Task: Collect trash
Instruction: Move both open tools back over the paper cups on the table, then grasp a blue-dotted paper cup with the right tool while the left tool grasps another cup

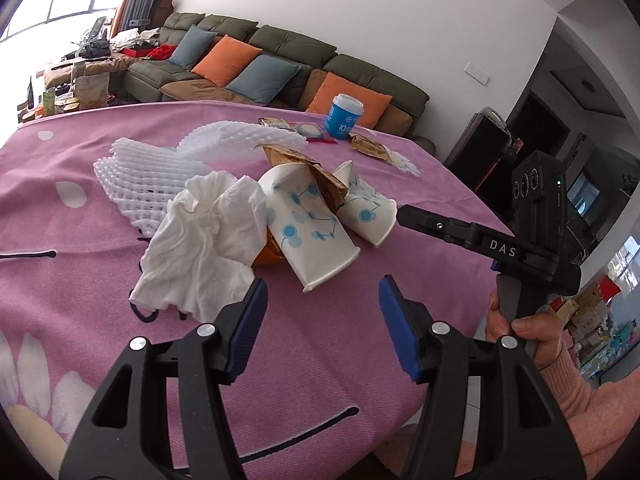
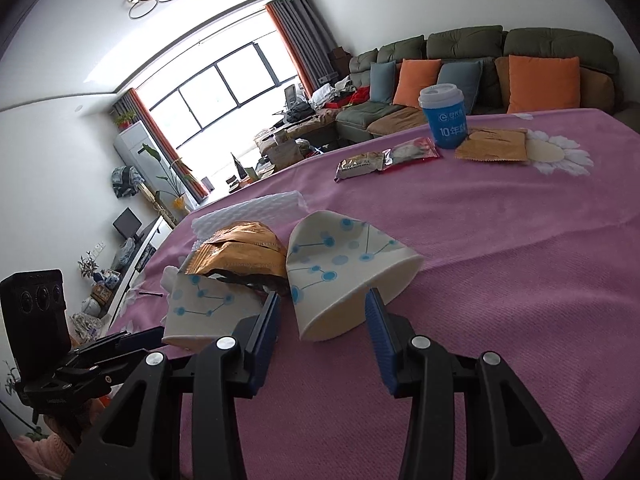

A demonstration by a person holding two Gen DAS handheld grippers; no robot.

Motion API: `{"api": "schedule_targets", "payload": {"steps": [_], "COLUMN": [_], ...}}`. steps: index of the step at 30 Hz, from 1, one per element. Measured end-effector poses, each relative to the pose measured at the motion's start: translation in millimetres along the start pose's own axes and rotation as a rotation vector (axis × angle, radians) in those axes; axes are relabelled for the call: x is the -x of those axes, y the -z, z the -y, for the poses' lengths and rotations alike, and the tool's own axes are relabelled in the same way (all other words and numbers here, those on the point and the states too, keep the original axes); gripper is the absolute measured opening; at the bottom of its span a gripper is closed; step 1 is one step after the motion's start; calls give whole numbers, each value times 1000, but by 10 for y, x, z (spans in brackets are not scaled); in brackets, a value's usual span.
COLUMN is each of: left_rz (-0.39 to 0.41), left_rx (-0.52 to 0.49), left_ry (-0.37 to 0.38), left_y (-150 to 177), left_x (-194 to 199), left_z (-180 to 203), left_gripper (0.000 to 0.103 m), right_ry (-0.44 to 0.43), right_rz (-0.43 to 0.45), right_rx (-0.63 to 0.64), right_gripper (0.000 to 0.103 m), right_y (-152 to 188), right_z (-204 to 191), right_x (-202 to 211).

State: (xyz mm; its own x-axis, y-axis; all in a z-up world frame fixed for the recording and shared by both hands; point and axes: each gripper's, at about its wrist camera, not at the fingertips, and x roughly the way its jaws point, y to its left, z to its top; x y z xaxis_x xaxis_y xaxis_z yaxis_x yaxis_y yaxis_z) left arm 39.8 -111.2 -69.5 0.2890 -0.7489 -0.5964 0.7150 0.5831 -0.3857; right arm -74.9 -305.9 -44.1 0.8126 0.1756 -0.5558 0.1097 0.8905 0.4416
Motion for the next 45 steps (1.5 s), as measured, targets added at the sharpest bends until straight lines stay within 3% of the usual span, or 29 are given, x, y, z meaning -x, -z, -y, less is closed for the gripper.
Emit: {"api": "schedule_targets", "payload": {"steps": [9, 13, 14, 22, 27, 33, 45], "left_rz": [-38, -50, -52, -39, -18, 12, 107], "left_rx": [98, 150, 161, 150, 96, 44, 7], "left_ry": [43, 74, 87, 93, 75, 51, -13], "left_y": [-158, -204, -218, -207, -165, -128, 39], "left_x": [-258, -338, -364, -385, -281, -107, 610], "left_z": [-128, -224, -242, -245, -147, -61, -126], "left_gripper": [55, 42, 34, 32, 31, 30, 29], "right_ry": [-82, -100, -102, -114, -107, -81, -85], "right_rz": [-17, -17, -16, -10, 14, 57, 125], "right_rx": [-80, -103, -102, -98, -75, -24, 85], "right_gripper": [42, 39, 36, 14, 4, 2, 2], "right_y": [-20, -36, -43, -22, -43, -102, -250], "right_z": [91, 106, 110, 107, 66, -34, -360], "right_x": [-179, -206, -212, -159, -80, 40, 229]}}
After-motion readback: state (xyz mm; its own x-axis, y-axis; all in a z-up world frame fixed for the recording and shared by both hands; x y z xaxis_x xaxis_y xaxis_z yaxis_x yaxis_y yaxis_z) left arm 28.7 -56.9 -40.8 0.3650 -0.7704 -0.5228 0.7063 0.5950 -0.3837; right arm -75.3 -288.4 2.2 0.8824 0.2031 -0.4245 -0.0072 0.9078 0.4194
